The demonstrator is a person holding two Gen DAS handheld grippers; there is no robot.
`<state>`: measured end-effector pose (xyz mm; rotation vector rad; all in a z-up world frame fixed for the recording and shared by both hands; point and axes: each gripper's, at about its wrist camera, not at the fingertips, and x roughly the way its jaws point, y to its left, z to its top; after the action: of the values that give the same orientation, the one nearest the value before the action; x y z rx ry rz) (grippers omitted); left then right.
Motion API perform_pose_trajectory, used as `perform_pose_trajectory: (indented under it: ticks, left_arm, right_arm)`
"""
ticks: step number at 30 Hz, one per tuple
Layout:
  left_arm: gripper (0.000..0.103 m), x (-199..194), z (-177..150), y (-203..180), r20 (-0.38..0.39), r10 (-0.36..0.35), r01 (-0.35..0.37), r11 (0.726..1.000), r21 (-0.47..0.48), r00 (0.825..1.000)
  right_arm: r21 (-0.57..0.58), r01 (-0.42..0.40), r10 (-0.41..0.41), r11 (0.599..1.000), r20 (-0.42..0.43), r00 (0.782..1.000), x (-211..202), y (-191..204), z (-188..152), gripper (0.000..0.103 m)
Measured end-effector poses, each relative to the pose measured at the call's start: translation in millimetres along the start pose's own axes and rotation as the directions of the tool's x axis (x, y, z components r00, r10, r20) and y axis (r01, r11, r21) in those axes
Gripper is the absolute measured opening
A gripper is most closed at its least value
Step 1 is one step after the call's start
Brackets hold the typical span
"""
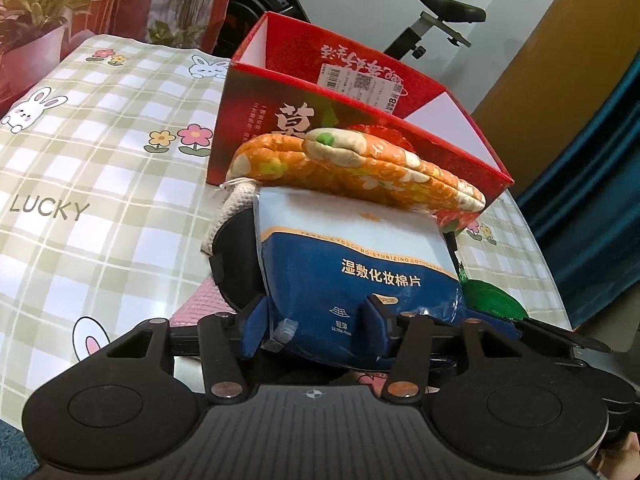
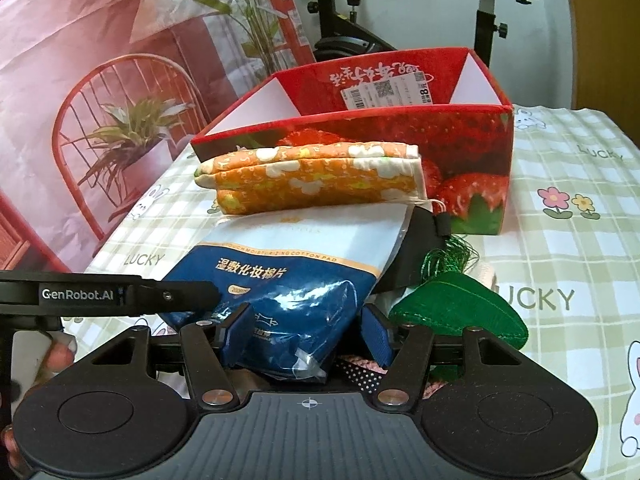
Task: Organize soft objects
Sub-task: 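Lower the left tool onto the blue cotton pad bag and close it, then lift the blue bag with the left tool and drop it into the red box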
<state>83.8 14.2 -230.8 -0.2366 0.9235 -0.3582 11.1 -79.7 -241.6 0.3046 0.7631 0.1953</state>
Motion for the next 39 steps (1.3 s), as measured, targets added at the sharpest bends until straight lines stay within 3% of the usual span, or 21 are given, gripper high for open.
perform_pose_trajectory:
  ticks: [30,39]
  left_arm:
    - [0.052,-6,-6,-5,0.010,-0.045,0.044,0.996,0.071,0.999]
    - [0.052,-26,-4,-11,0.066,-0.063,0.057,0.994,0.092,0.996]
  right_arm:
    - [-0.015,-0.003,0.004,1.000,0.029,1.000,-8,6,2,0.053]
    - [-0.047,-0.001,0.006,0.999,0.087,0.996,-28,15,8,0.053]
